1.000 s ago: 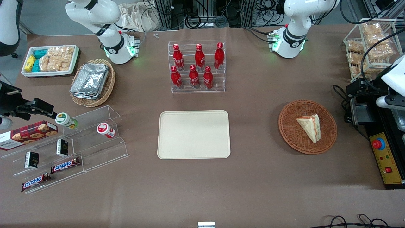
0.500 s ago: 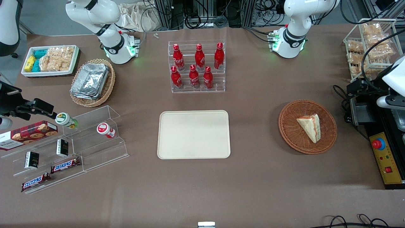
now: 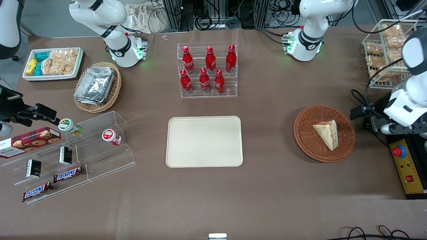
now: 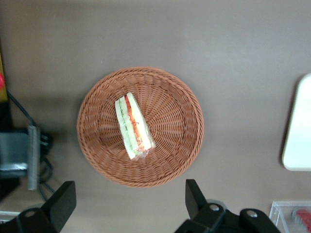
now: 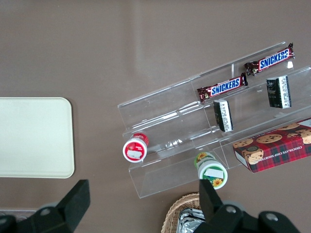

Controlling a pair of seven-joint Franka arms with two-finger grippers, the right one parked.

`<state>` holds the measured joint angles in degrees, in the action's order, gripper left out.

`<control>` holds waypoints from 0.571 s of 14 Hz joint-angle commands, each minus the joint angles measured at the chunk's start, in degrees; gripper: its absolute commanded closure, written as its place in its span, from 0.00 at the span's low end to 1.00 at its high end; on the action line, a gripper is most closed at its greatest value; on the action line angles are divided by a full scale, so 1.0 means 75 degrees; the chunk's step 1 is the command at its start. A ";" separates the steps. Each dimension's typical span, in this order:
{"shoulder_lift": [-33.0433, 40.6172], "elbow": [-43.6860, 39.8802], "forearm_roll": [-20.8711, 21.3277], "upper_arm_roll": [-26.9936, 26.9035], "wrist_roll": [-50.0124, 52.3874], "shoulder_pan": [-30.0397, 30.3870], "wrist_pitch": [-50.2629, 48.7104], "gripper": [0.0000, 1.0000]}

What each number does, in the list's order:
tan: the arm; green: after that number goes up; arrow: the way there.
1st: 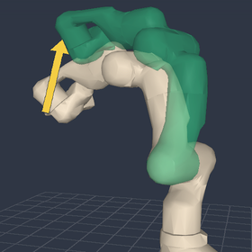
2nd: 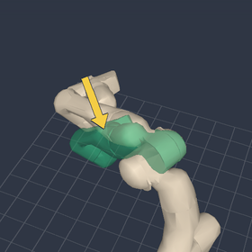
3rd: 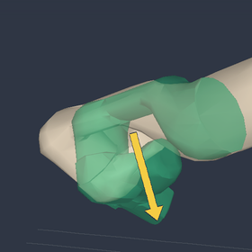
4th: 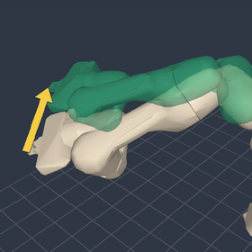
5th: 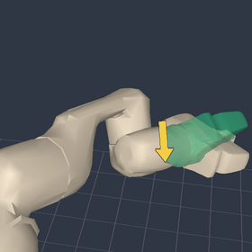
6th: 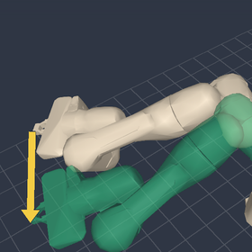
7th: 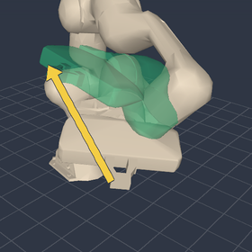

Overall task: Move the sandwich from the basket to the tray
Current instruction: 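Lower the open left gripper onto the wrapped sandwich and close it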

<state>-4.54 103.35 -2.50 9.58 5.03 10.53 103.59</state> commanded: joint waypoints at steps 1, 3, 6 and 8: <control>0.0383 0.1099 -0.0136 -0.0012 0.1282 0.0026 0.0775 0.00; 0.0453 0.1872 -0.0136 -0.0012 0.2416 0.0038 0.1641 0.00; 0.0430 0.2974 -0.0089 -0.0001 0.3815 0.0003 0.3141 0.00; 0.0220 0.3270 -0.0066 -0.0012 0.3852 0.0014 0.3531 0.00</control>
<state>-3.95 124.13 -2.53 9.55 31.79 10.57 126.90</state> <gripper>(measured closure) 0.000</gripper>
